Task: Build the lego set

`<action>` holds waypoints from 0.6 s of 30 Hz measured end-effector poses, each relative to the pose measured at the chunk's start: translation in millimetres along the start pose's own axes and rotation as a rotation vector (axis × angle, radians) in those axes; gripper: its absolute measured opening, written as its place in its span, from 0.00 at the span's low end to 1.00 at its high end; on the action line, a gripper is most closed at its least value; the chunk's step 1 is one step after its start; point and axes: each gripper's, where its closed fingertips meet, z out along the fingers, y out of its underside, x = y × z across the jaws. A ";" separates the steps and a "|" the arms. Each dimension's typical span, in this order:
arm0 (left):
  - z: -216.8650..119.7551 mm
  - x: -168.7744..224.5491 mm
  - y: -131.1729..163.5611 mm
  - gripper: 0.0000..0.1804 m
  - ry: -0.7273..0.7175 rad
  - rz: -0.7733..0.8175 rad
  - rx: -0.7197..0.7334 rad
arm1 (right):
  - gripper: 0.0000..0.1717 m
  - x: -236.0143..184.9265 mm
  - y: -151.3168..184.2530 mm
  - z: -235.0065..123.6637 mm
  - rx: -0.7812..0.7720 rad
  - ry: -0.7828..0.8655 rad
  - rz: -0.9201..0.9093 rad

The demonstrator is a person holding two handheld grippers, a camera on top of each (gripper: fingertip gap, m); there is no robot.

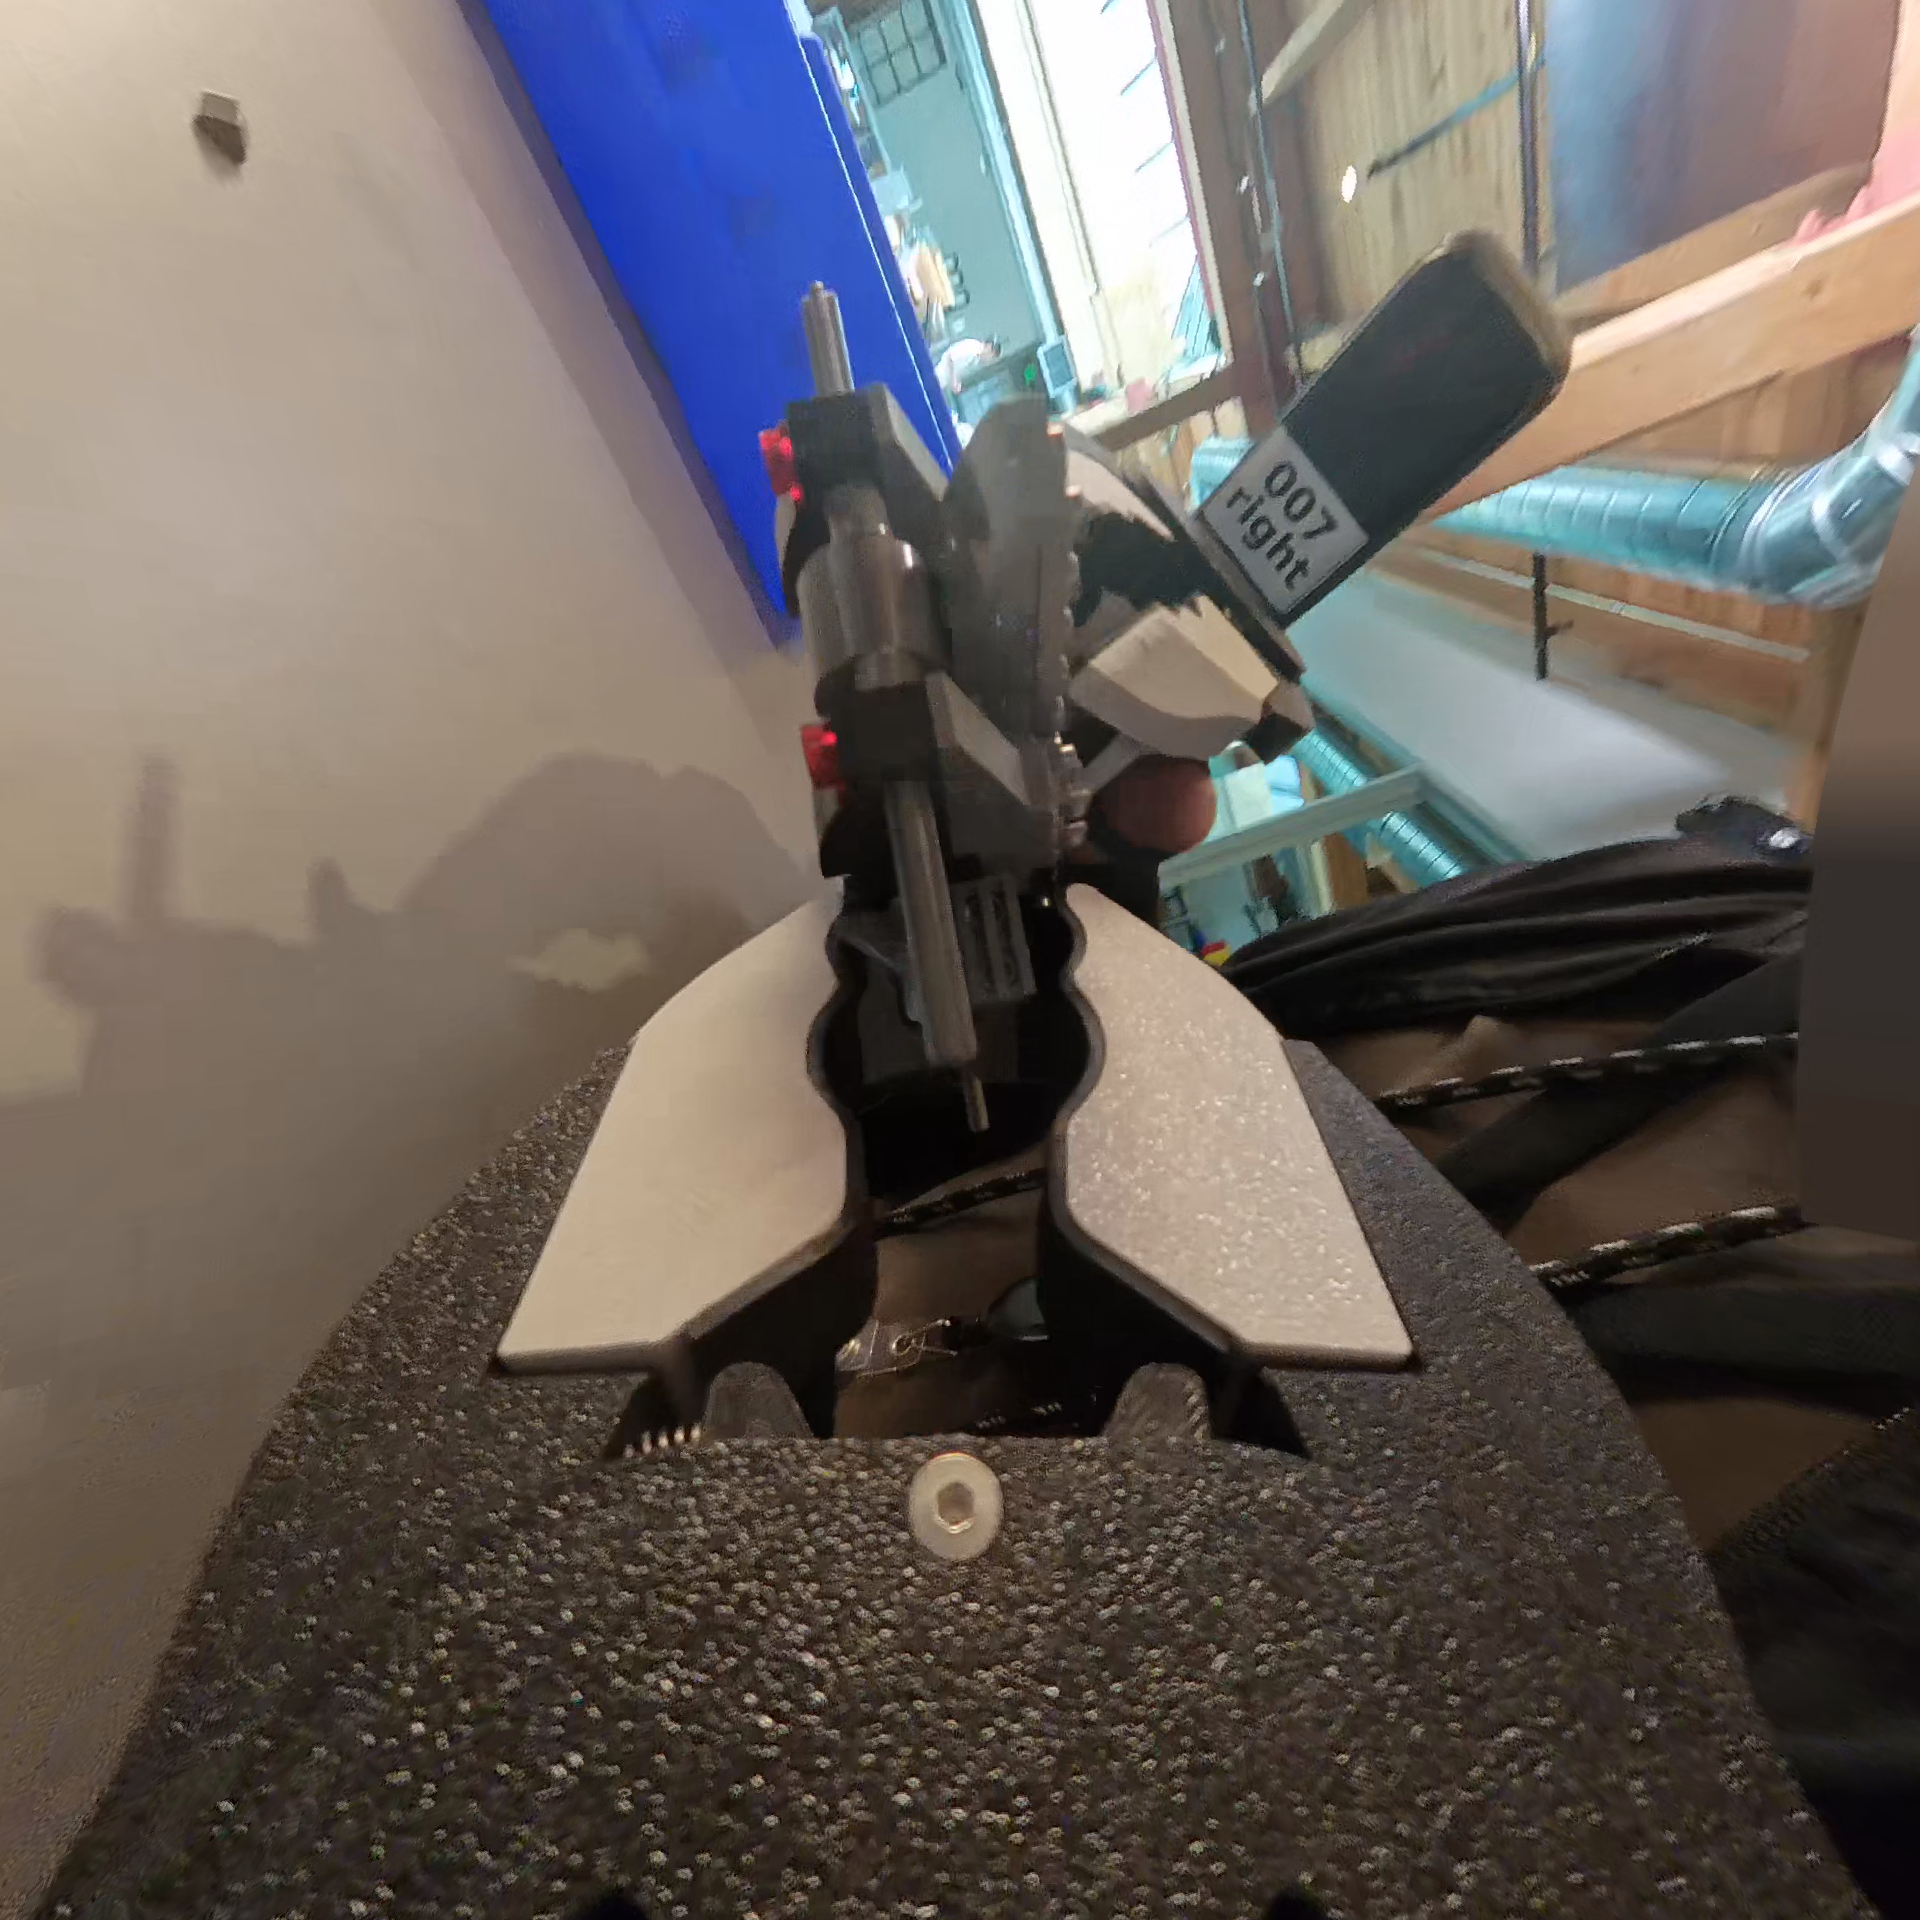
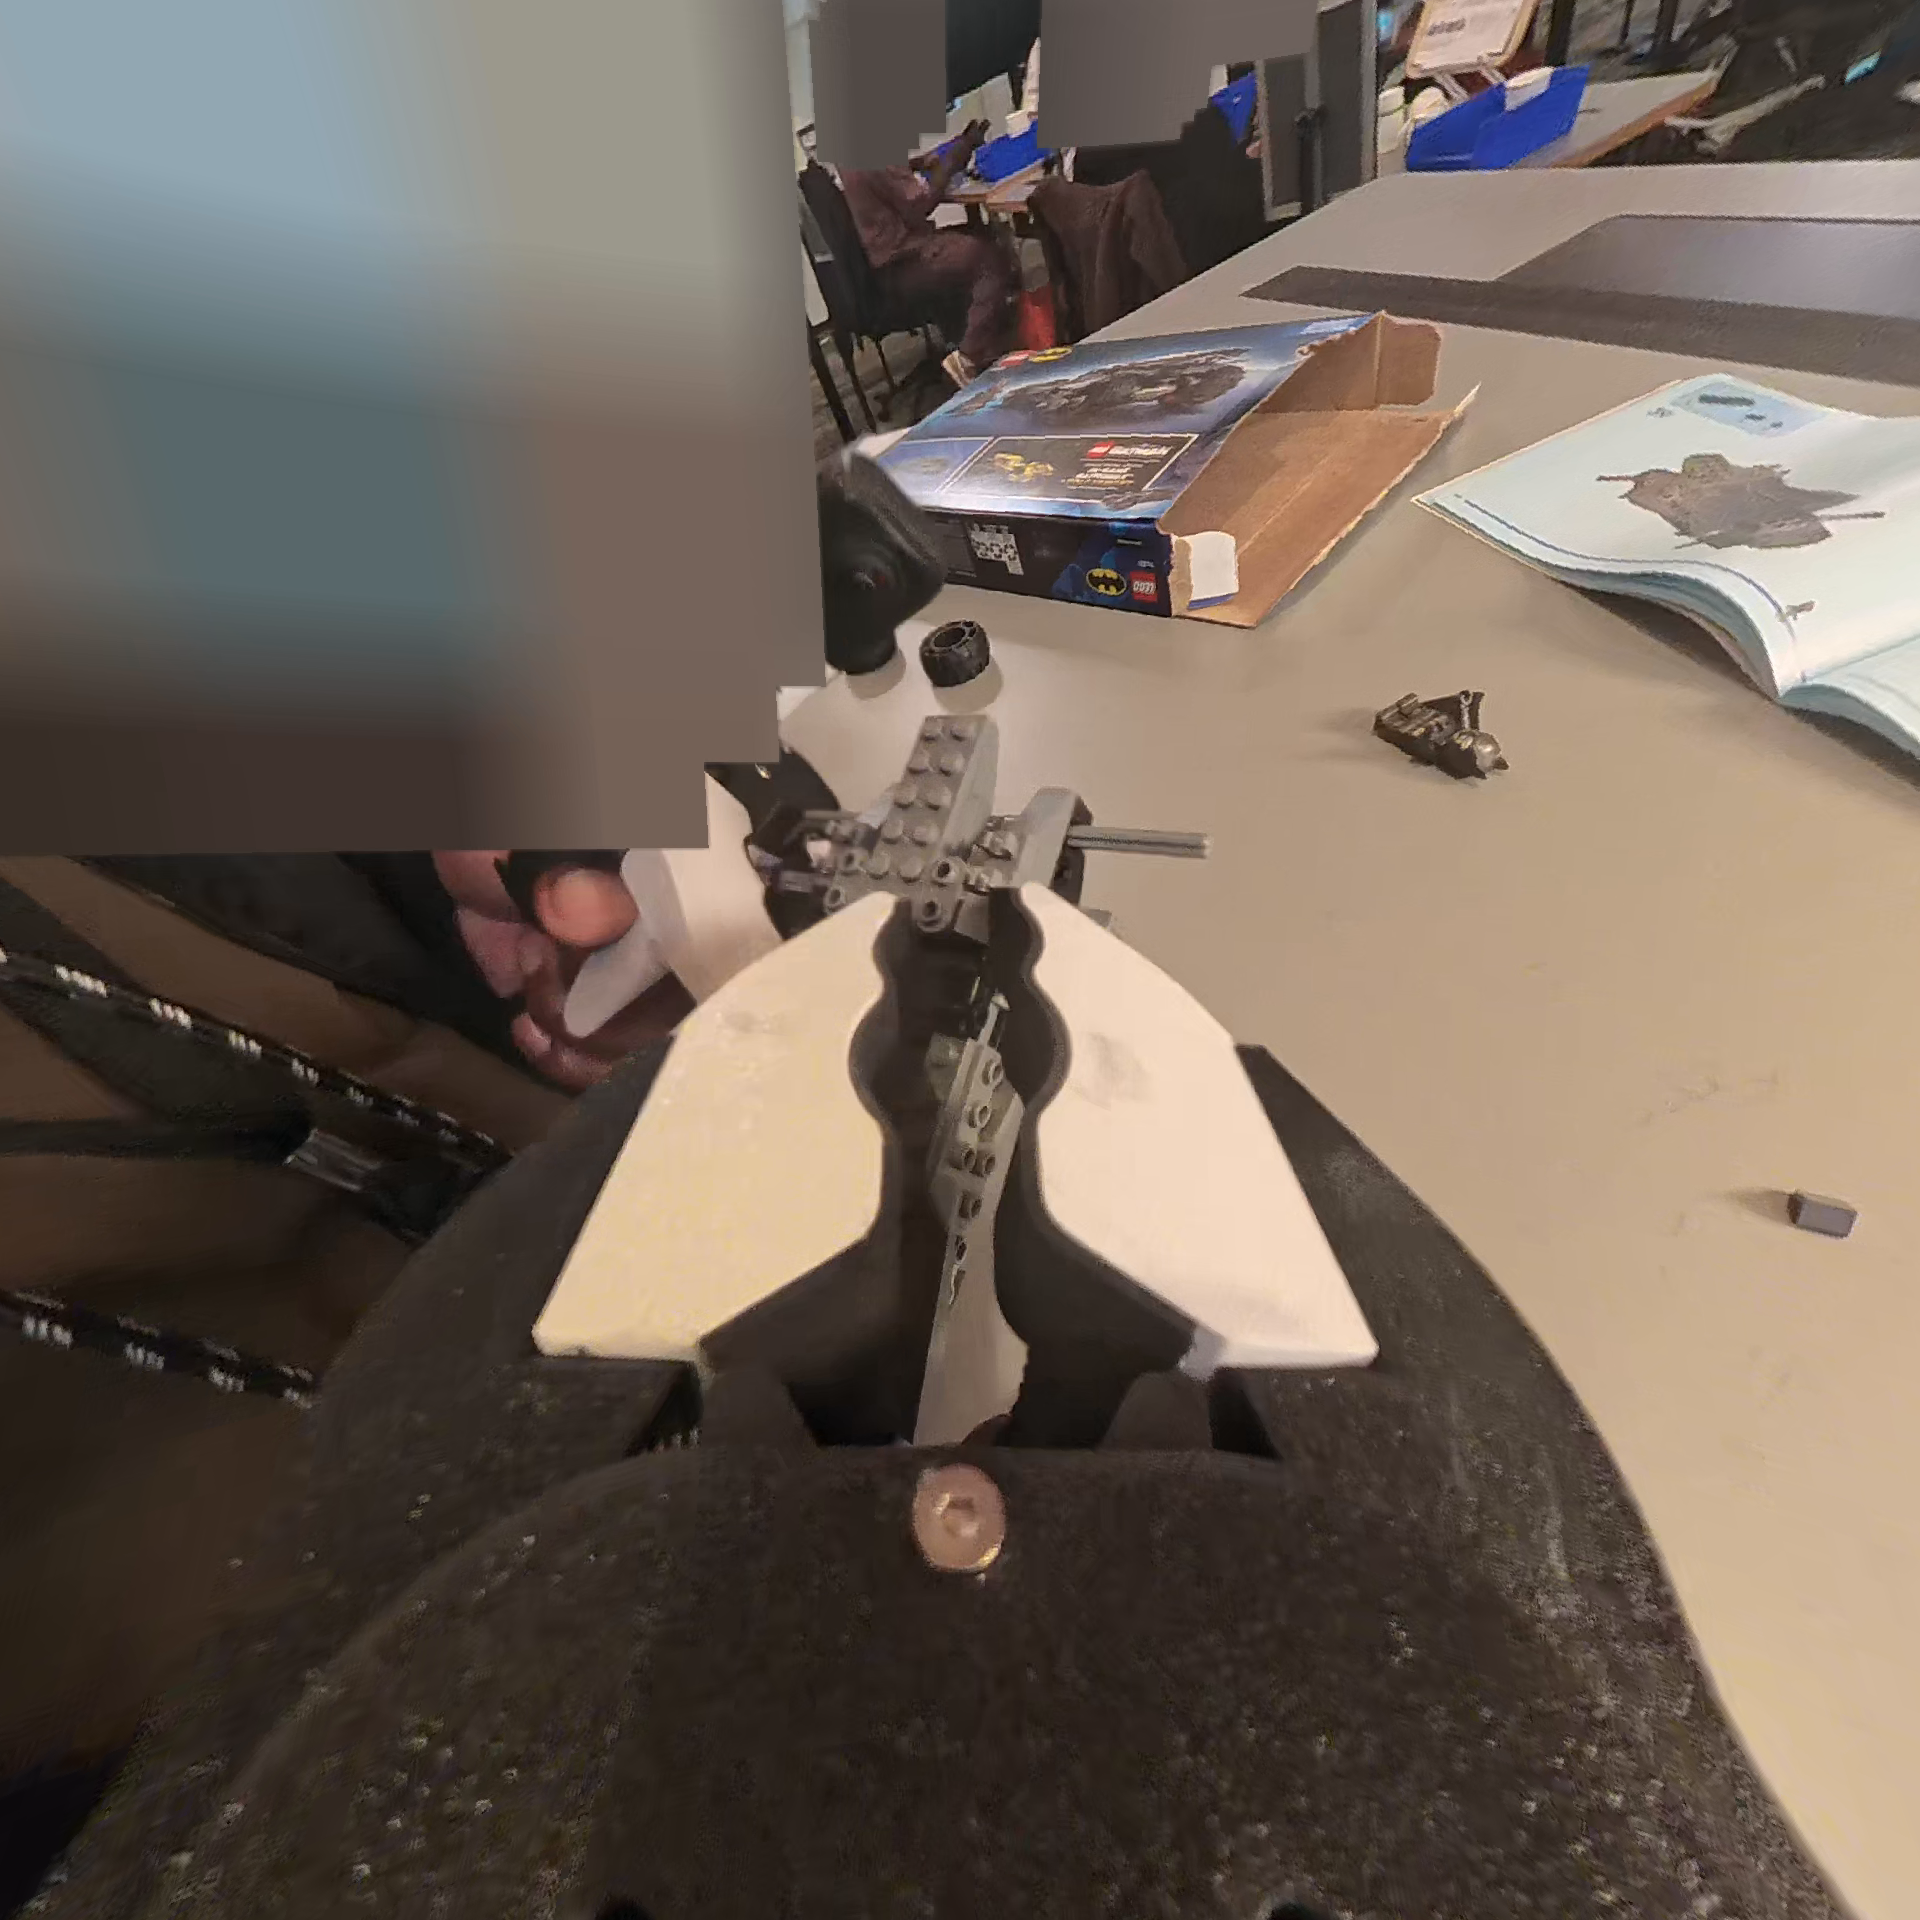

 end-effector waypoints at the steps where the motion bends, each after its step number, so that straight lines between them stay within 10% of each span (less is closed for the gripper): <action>1: -0.3 -2.0 -1.8 0.19 0.013 -0.034 0.022 | 0.11 2.0 -1.6 -0.3 0.019 0.005 0.032; 11: -9.6 -4.7 -17.2 0.19 0.116 -0.170 0.155 | 0.13 21.9 -3.6 -10.0 0.102 0.055 0.205; 18: -18.4 10.6 -22.6 0.19 0.197 0.068 0.188 | 0.20 18.6 -2.0 1.8 0.003 0.036 0.320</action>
